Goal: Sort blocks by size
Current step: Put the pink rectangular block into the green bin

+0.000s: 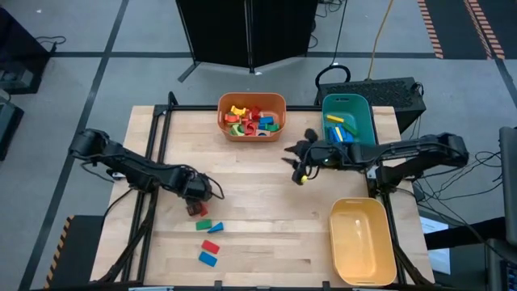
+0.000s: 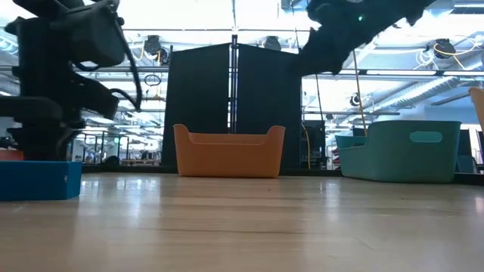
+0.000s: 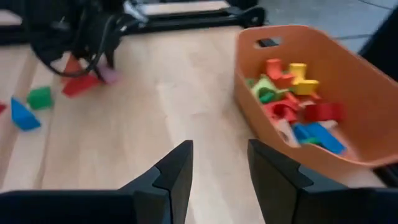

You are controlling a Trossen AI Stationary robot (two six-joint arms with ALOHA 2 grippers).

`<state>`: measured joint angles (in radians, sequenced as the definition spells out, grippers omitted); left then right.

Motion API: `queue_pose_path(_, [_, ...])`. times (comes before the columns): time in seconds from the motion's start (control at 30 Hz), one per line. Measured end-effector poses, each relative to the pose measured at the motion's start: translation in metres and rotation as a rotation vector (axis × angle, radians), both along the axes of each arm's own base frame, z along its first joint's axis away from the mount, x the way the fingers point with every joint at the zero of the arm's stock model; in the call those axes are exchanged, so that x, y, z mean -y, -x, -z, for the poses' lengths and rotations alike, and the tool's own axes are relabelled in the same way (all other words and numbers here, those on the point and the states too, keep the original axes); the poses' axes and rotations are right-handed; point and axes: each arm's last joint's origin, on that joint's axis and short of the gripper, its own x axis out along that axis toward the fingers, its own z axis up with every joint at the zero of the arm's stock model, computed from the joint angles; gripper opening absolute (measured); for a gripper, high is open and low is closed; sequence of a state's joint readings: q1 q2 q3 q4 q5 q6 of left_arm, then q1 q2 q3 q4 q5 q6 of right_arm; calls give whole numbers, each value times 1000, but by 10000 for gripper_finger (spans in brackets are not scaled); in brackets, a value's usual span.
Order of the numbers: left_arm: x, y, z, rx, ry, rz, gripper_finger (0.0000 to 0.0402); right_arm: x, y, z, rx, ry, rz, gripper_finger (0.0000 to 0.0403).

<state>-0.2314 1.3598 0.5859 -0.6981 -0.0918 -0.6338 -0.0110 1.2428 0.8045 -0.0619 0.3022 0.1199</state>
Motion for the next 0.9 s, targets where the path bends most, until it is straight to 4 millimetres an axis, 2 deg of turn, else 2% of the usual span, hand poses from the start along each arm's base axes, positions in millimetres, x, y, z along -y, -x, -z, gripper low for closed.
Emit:
queue_pose_path(0.07, [-2,-5,-3,18,-11,32,99,-3,-9,10,-25,15,-50,141])
queue_pose_path(0.2, [-10,-24,-13,163,-59,67,97,-14,-31,29,-32,65,-176,141])
queue_pose_path(0.27, [-13,-31,-14,217,-10,108,96,-21,-41,39,-20,99,-255,141])
queue_pose_path(0.37, [-20,-48,-23,393,78,167,96,-33,-53,52,-12,180,-354,141])
queue_pose_path(0.57, [-38,-66,-36,625,219,246,96,-49,-62,63,-8,364,-478,141])
queue_pose_path(0.77, [-53,-70,-41,715,305,253,96,-58,-68,70,-13,572,-590,141])
queue_pose_path(0.9, [-56,-76,-34,723,378,261,96,-62,-75,78,6,633,-627,141])
